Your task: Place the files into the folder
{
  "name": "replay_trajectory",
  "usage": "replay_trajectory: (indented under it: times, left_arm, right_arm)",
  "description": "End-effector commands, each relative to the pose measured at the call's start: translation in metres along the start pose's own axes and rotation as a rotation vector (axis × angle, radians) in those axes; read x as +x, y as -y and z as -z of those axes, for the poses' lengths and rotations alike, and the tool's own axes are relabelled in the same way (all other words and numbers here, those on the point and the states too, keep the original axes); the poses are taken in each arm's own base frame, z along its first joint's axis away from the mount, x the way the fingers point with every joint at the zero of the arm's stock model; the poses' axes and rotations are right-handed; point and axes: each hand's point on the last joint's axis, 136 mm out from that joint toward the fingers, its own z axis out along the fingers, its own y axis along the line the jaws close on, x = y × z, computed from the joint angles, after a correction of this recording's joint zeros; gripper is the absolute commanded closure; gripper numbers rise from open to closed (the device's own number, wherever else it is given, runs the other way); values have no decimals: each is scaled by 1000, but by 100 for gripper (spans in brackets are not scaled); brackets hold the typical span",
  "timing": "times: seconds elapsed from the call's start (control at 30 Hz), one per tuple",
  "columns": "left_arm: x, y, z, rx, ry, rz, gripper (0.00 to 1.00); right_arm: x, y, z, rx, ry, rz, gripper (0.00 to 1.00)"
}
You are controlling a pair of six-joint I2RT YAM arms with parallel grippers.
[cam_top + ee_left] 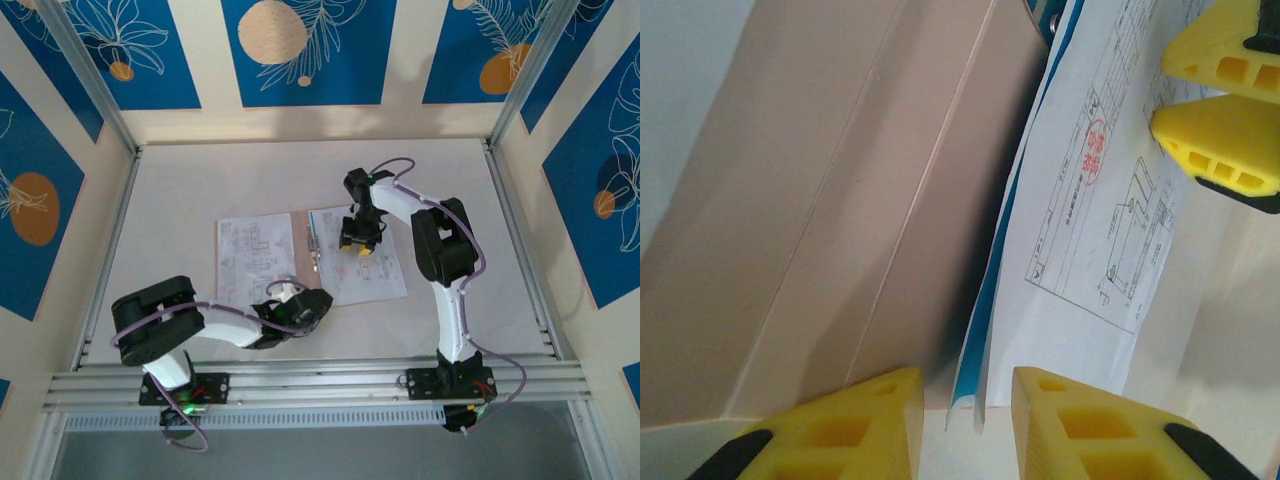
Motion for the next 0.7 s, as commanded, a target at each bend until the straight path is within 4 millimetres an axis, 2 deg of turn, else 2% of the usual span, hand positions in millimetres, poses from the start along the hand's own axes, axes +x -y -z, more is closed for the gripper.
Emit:
replay_trajectory:
  times: [0.0, 0.5, 0.67]
  left_arm:
    - [-5, -2, 1, -11, 11, -16, 72]
    - [-7, 3, 1, -4, 8, -25, 76]
    - [-7, 4, 0, -3, 4, -27, 81]
  right_arm:
    - [3, -6, -7, -12, -40, -3, 57]
    - [11, -10, -10, -20, -58, 31, 57]
    - [10, -10, -9, -22, -55, 29, 57]
